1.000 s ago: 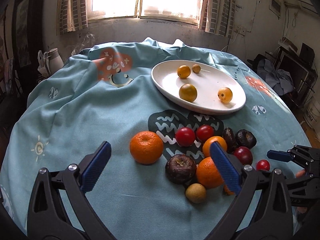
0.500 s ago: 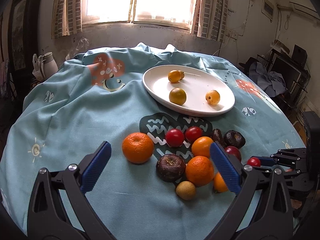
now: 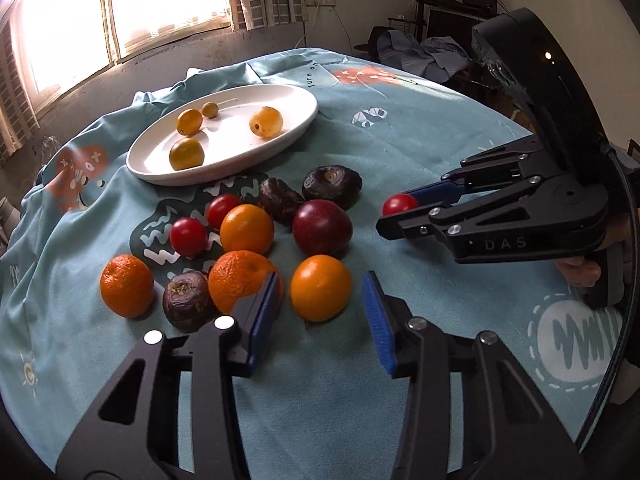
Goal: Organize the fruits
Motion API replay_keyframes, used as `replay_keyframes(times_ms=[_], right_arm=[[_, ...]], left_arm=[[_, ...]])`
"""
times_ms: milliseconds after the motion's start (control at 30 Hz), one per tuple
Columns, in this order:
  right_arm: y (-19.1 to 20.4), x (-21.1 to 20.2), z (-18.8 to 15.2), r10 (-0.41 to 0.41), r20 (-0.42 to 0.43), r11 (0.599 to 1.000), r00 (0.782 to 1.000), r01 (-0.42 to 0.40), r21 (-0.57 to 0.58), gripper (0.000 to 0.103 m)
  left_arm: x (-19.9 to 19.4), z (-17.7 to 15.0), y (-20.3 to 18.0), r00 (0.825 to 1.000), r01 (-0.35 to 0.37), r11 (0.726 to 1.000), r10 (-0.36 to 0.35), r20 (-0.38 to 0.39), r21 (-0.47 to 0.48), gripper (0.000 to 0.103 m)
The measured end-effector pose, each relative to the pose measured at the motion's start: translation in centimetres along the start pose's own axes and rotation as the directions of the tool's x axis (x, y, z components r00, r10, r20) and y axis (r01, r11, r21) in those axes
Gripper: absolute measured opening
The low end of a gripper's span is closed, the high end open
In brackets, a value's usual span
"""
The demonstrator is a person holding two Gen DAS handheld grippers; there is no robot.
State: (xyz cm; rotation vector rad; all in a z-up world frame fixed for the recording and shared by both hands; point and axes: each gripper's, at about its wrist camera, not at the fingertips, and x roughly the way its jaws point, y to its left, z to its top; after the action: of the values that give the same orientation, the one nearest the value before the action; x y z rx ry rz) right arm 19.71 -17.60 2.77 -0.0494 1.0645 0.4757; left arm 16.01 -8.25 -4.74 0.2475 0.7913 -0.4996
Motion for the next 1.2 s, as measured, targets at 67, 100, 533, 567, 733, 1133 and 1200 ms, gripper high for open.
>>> replay_keyframes(times_ms=[67, 100, 533, 567, 733, 1133, 1200], right_arm=[[0.0, 0.0, 0.0, 0.001, 0.001, 1.0, 1.0, -0.001, 0.0, 0.027], [0.0, 0.0, 0.0, 0.002, 0.003, 1.0, 1.0, -0.002, 0.0, 0.027], [-0.1, -0.5, 0.1, 0.006, 0.018, 1.0, 1.0, -0.006, 0.006, 0.027], [-0.1, -0.5, 0.2, 0.006, 0.019, 1.0, 1.0, -0.007, 0.008, 0.027], [-0.3, -0.6, 0.2, 0.008, 0.022, 1.0, 1.0, -0.008, 0.012, 0.027], [-0.1, -2.0, 0.6, 0.063, 0.121, 0.998, 0.991, -0.063, -0.005, 0.027], [-0.1, -2.1, 1.5, 0.067, 0.153, 0.998, 0.986, -0.068, 0.004, 0.027]], left_arm=[[0.2, -0.1, 0.0, 1.0, -0.008, 1.0, 0.008, 0.0, 0.006, 0.043], [0.3, -0.1, -0.1, 1.0, -0.01, 1.0, 0.01, -0.002, 0.012, 0.043], [2.1, 0.1, -1.1, 0.999, -0.037, 0.998, 0.039, -0.036, 0.057, 0.043], [2.1, 0.1, -1.1, 0.999, -0.036, 0.998, 0.038, -0.034, 0.058, 0.043], [2.2, 0.2, -1.1, 0.998, -0.052, 0.997, 0.053, -0.029, 0.061, 0.037], [-0.5, 1.4, 1.6, 0.994, 0.1, 0.989, -0.094, 0.054, -0.112, 0.037], [-1.0, 2.6, 3.2, 0.993, 0.106, 0.982, -0.096, 0.071, -0.155, 0.037]])
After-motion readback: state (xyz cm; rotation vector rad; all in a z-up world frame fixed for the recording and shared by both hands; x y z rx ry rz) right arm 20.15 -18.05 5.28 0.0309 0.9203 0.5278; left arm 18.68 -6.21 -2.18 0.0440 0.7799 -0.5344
